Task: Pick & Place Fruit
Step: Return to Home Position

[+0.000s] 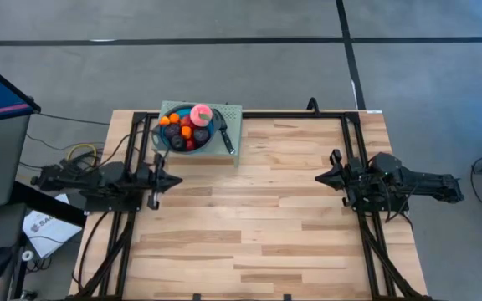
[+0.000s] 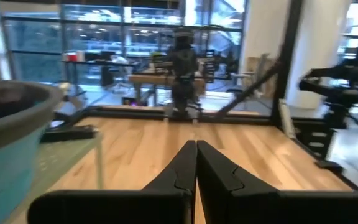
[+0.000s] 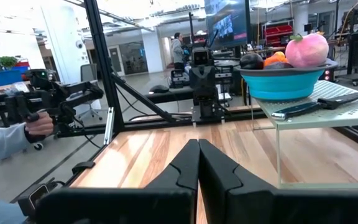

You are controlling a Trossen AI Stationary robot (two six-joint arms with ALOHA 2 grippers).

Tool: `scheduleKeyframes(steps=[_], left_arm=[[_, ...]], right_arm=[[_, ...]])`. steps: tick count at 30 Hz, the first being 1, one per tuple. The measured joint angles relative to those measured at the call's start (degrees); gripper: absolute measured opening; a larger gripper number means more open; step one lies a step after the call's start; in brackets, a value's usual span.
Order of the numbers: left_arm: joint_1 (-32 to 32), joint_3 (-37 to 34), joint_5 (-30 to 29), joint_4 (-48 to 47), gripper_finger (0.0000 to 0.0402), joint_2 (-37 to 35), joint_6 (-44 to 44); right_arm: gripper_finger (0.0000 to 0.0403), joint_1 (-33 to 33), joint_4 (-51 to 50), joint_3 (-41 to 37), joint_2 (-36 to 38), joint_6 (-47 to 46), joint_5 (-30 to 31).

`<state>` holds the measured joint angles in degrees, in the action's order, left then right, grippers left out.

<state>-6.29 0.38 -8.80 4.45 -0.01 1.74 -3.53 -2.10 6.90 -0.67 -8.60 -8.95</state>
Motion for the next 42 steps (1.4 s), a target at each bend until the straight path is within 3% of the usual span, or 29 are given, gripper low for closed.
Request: scheduleKeyframes(steps=[5, 9, 31, 37, 42], left_arm=[[1.14, 0.0, 5.42, -0.05, 0.0005, 0.0, -2.31], [1.19, 0.0, 4.87, -0.21, 0.0006, 0.57, -6.23], [1.19, -0.02, 4.58, 0.04, 0.0006, 8.17, -5.81], [1.19, -0.02, 4.55, 0.4, 0.0006, 9.5, -5.81], [1.19, -0.02, 4.53, 0.42, 0.0006, 9.77, -5.79]], right_arm=[[0.0, 0.02, -0.63, 0.0, 0.0, 0.0, 0.0], [0.0, 0.01, -0.93, 0.0, -0.02, 0.0, 0.0], [0.0, 0.02, -0.89, 0.02, -0.02, 0.0, 0.0], [0.0, 3.47, 2.15, -2.64, 0.46, -0.35, -0.02], [0.0, 6.68, 5.44, -6.27, 0.49, 10.39, 0.27]])
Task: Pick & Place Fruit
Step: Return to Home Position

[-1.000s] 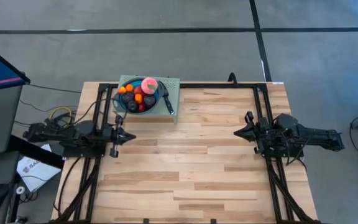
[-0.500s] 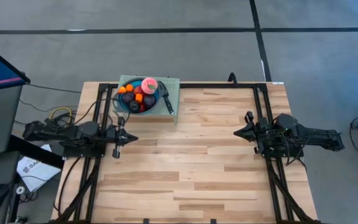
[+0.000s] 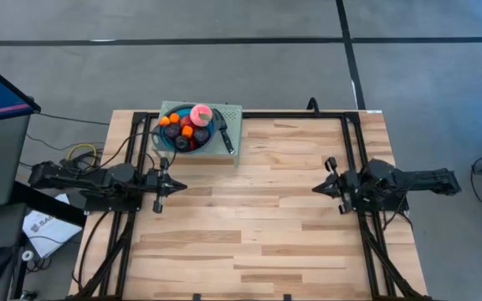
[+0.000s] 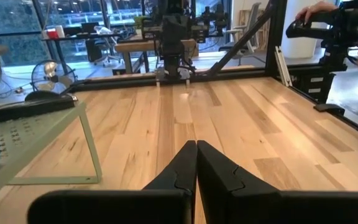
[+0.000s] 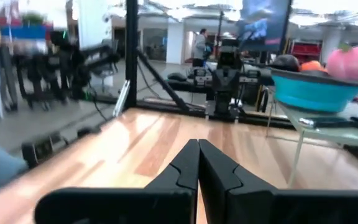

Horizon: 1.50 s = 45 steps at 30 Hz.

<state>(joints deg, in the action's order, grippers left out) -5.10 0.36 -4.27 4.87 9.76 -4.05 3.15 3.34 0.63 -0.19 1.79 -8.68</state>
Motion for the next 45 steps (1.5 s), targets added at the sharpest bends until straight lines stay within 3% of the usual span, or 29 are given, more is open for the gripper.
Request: scheduleKeyframes(steps=[3, 8, 39, 45], left_arm=[[0.0, 0.0, 0.0, 0.22, 0.0006, 0.18, 0.0], [0.0, 0.0, 0.02, 0.37, 0.0006, 0.22, 0.0], [-0.02, 0.0, 0.02, 1.61, 0.0006, 0.49, 0.02], [0.08, 0.0, 0.03, 1.07, 0.0006, -6.25, 0.03]], right_arm=[[0.0, 2.11, -1.47, -0.16, 0.02, 3.99, 2.28], [0.0, 2.81, -2.52, -0.16, 0.02, -1.88, 9.43], [0.0, 2.85, -2.57, -0.27, -1.25, -0.77, 8.93], [0.0, 2.85, -2.57, -0.27, -1.25, -0.77, 8.93]])
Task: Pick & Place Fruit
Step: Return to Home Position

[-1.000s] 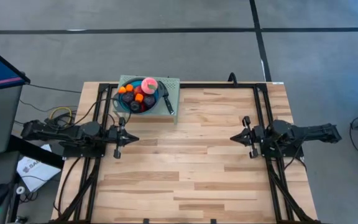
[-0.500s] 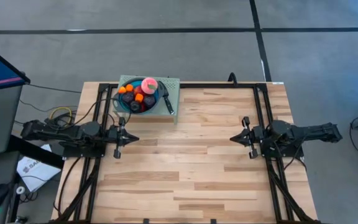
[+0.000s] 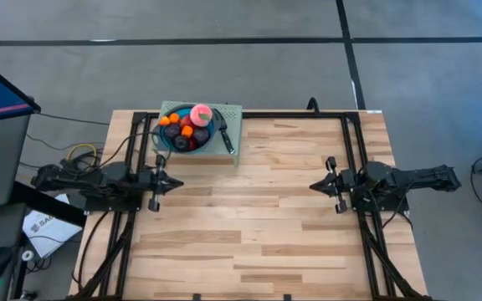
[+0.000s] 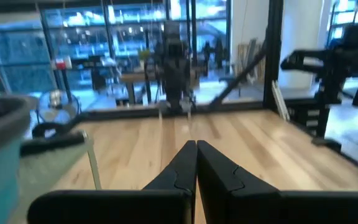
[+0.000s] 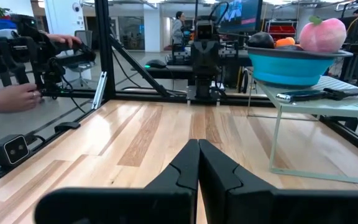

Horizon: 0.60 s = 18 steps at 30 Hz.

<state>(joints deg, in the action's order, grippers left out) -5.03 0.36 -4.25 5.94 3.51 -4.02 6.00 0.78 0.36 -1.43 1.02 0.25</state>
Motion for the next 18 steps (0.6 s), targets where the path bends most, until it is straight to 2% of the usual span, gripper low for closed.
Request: scheduleKeyframes(steps=[3, 10, 18], left_arm=[[1.12, -0.02, 0.04, -1.29, 0.0006, -3.49, -0.03], [3.17, -0.02, -0.51, -1.28, 0.0006, -3.5, -4.32], [4.36, -0.02, 0.18, -4.1, 0.0006, -3.52, -4.59]], right_arm=[[0.0, -0.01, -0.01, 0.0, 0.0, 0.0, 0.0], [0.0, 0.0, -0.02, -0.02, 0.0, 0.0, 0.0], [0.0, 0.0, -0.02, -0.04, 0.0, 0.0, 0.0]])
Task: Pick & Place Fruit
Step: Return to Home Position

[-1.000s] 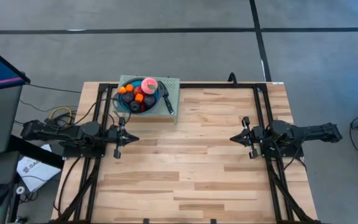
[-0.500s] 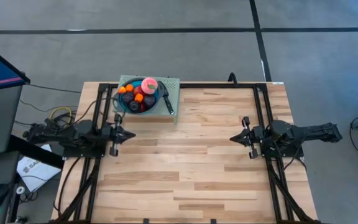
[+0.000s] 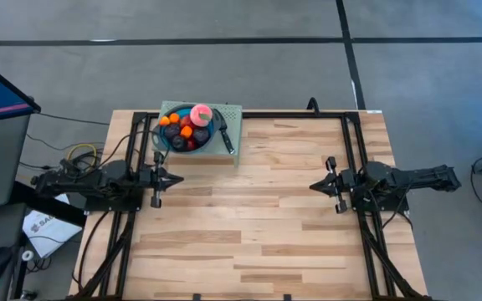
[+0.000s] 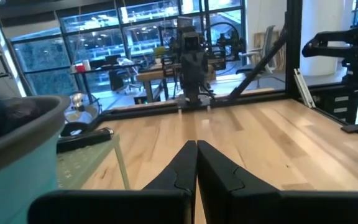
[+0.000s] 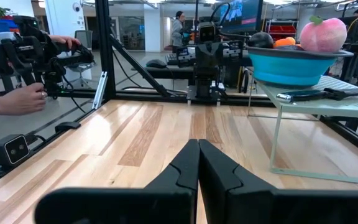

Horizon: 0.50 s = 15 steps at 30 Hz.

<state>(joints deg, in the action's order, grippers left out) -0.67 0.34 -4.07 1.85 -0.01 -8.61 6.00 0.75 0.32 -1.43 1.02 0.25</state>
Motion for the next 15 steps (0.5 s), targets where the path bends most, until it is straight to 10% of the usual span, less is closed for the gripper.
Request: scheduleKeyframes(steps=[15], left_arm=[[0.44, 0.0, -0.01, 0.63, 0.0006, 0.0, -0.1]], right_arm=[[0.0, 0.0, 0.0, -0.01, 0.0, 0.0, 0.0]])
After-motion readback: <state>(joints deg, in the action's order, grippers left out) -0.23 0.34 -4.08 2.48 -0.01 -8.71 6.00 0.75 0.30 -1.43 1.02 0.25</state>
